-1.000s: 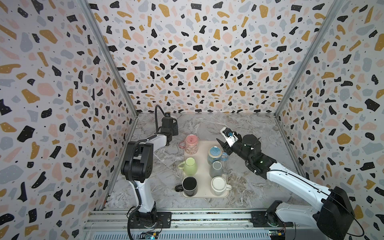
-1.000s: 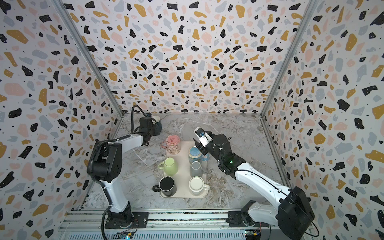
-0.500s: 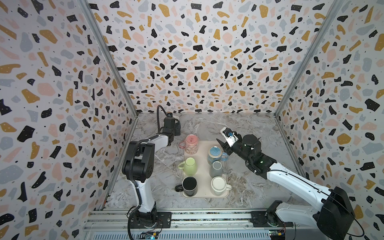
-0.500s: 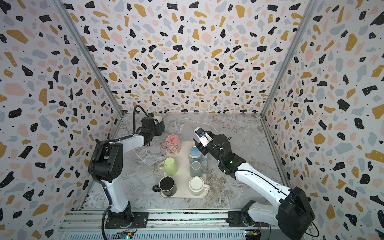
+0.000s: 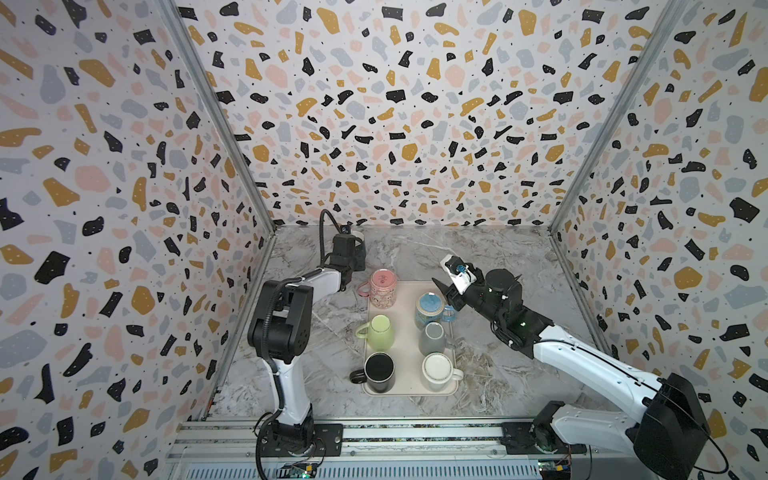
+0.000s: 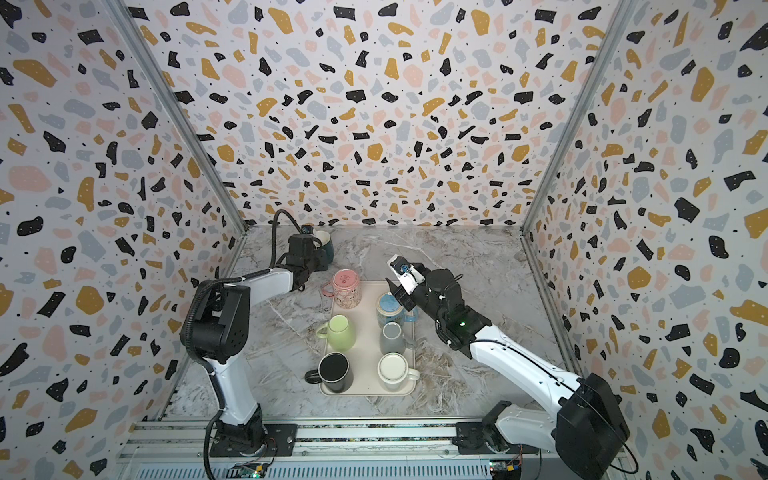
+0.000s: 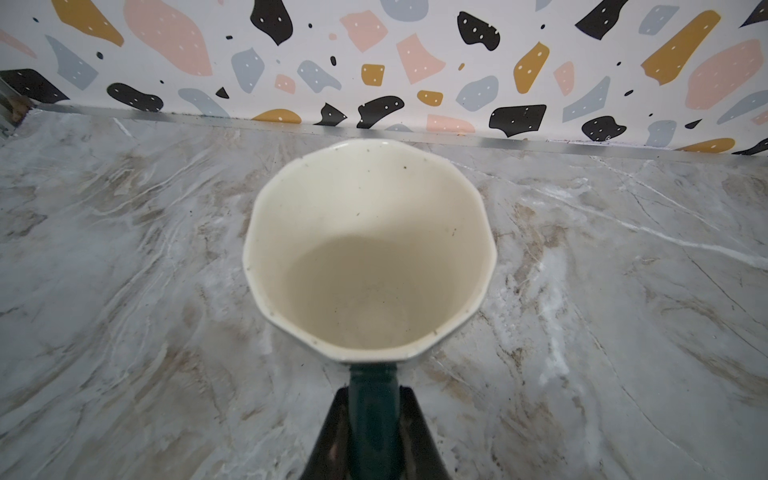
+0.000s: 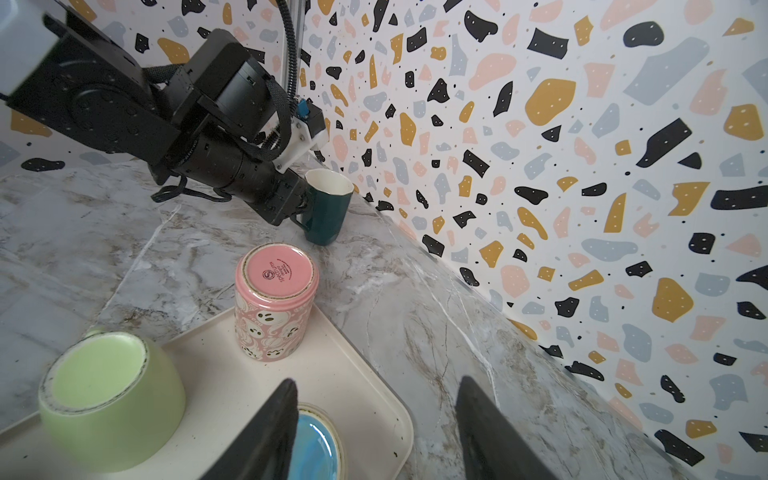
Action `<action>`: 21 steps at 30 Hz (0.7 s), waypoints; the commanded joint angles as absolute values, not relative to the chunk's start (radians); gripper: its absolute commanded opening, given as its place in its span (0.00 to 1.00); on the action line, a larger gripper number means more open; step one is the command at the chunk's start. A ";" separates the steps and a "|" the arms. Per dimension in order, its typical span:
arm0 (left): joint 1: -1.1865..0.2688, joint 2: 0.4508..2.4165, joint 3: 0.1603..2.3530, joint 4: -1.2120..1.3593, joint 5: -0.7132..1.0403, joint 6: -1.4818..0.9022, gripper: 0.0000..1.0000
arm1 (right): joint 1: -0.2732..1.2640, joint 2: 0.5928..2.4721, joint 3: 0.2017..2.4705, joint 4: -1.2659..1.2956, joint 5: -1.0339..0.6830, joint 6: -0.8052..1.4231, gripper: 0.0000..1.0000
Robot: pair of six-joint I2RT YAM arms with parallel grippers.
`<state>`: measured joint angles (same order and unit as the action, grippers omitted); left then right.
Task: Turn the mug right side up
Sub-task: 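Hold the upright dark green mug above the table with the left gripper, then lower the dark green mug onto the table and open the left gripper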
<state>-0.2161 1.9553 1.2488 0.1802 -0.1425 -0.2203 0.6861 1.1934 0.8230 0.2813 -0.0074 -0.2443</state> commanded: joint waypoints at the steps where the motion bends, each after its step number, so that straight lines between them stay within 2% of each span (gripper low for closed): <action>1: -0.217 1.965 1.296 0.221 -0.164 -0.205 0.08 | 0.681 1.175 0.818 0.284 -0.008 -0.235 0.62; 5: -0.218 1.968 1.292 0.219 -0.161 -0.207 0.16 | 0.682 1.174 0.815 0.290 -0.002 -0.233 0.62; 18: -0.219 1.961 1.281 0.216 -0.167 -0.207 0.25 | 0.679 1.175 0.805 0.295 -0.001 -0.229 0.63; 21: -0.219 1.958 1.277 0.216 -0.168 -0.208 0.30 | 0.678 1.177 0.804 0.296 -0.003 -0.226 0.63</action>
<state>-0.2173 1.9678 1.2602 0.1810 -0.1493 -0.2199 0.6830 1.1934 0.8082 0.2840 -0.0071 -0.2432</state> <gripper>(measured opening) 0.292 0.628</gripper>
